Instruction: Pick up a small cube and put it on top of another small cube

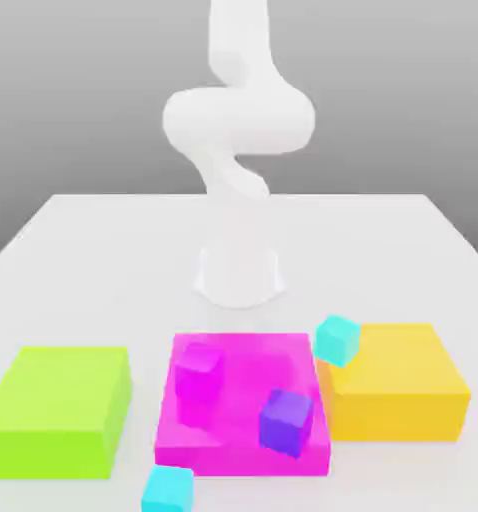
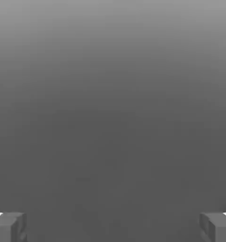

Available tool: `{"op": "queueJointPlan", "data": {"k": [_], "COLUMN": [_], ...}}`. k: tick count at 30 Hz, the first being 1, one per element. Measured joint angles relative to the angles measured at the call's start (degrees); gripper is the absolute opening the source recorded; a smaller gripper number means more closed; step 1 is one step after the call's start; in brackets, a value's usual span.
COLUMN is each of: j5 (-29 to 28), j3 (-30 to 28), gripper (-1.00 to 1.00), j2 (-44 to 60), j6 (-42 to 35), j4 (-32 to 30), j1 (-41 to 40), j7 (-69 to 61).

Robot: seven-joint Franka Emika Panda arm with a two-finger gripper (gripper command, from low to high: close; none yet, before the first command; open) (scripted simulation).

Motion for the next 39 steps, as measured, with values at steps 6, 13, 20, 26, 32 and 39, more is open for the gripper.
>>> {"op": "queueJointPlan", "data": {"k": [6,13,20,26,32,39], "j5": [-0.19,0.07,1.17,2.52,4.05,4.03], "j3": [-1.04,-2.48,-3.49,-3.67,-2.51,-2.42], "gripper": [0.0,0.0,0.0,0.0,-1.0,-1.0], "j2": [12.81,27.35,41.9,54.39,66.73,67.15], "j6": [4.65,9.92,15.19,19.7,27.99,28.31], "j4": [-1.17,-2.49,-3.81,-4.94,-3.33,-3.25], "j1": [-0.74,-1.47,-2.89,-4.09,-5.39,-5.48], "j7": [-0.14,-0.65,-1.74,-2.99,-4.16,-4.12]}}
